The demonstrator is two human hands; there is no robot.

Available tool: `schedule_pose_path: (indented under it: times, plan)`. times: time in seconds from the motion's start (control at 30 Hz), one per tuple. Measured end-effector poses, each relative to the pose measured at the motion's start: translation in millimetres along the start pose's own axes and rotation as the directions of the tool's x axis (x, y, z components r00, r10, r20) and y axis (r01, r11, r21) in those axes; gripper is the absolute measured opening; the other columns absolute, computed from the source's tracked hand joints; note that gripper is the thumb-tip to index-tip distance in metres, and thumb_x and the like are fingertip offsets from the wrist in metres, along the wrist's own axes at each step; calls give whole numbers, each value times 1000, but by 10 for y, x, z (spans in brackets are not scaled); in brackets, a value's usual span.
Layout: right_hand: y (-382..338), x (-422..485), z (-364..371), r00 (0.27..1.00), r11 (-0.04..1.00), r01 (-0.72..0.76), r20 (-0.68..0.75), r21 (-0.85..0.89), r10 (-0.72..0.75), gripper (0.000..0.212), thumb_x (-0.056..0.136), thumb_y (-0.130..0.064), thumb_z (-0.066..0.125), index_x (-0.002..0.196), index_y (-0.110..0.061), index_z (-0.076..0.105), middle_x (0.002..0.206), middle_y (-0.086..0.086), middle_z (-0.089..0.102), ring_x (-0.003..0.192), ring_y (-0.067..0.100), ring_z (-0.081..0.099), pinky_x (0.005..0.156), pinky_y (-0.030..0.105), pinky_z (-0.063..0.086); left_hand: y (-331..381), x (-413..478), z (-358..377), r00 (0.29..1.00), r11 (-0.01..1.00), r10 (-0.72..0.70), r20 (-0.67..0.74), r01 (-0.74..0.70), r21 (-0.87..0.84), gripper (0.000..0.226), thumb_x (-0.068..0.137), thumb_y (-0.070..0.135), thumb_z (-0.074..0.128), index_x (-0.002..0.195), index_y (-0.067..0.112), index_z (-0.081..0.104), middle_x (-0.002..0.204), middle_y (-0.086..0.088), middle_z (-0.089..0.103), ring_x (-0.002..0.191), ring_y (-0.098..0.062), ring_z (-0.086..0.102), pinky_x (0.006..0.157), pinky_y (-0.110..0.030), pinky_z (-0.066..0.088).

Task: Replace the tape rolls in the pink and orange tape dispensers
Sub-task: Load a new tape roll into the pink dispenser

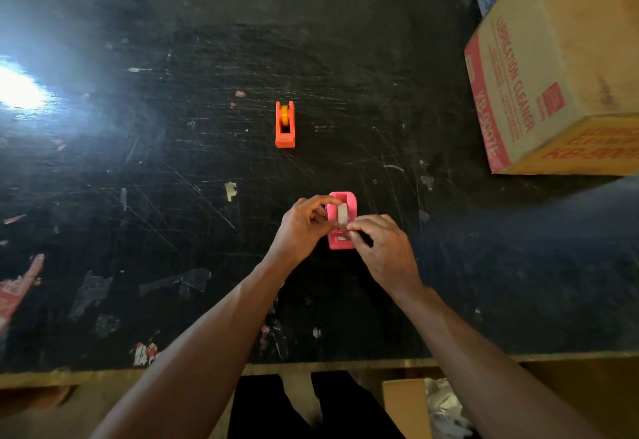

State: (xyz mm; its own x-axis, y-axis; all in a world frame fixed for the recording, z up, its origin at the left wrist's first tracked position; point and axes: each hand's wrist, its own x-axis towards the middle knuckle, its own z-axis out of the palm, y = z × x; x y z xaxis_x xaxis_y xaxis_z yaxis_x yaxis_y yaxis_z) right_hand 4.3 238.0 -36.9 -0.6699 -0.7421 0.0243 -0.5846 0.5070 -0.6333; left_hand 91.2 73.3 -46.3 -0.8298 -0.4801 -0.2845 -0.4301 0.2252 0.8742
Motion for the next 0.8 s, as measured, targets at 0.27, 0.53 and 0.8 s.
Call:
schedule_pose_path:
  times: [0.27, 0.53, 0.8]
  plan:
    - [3, -26, -12, 1000, 1000, 18, 20, -18, -18, 18, 91, -10, 73, 107, -15, 78, 107, -2, 76, 100, 14, 65, 87, 27, 53, -23, -25, 12, 999, 999, 35, 3, -35, 25, 49, 86, 9, 81, 130, 27, 68, 108, 7, 56, 92, -8, 65, 92, -28, 59]
    - [6, -47, -20, 1000, 1000, 18, 11, -12, -18, 16, 93, -11, 71, 107, -15, 77, 105, -1, 77, 98, 15, 66, 84, 21, 45, -33, -30, 45, 998, 998, 54, -23, -53, 44, 47, 87, 10, 80, 129, 28, 69, 110, 6, 57, 91, -5, 64, 89, -20, 57]
    - [4, -71, -47, 999, 1000, 29, 14, -2, -29, 16, 92, -10, 72, 105, -15, 78, 105, -1, 77, 99, 13, 66, 85, 22, 46, -37, -22, 52, 999, 997, 43, -27, -42, 65, 50, 87, 11, 80, 132, 27, 68, 112, 4, 58, 92, -6, 64, 89, -18, 56]
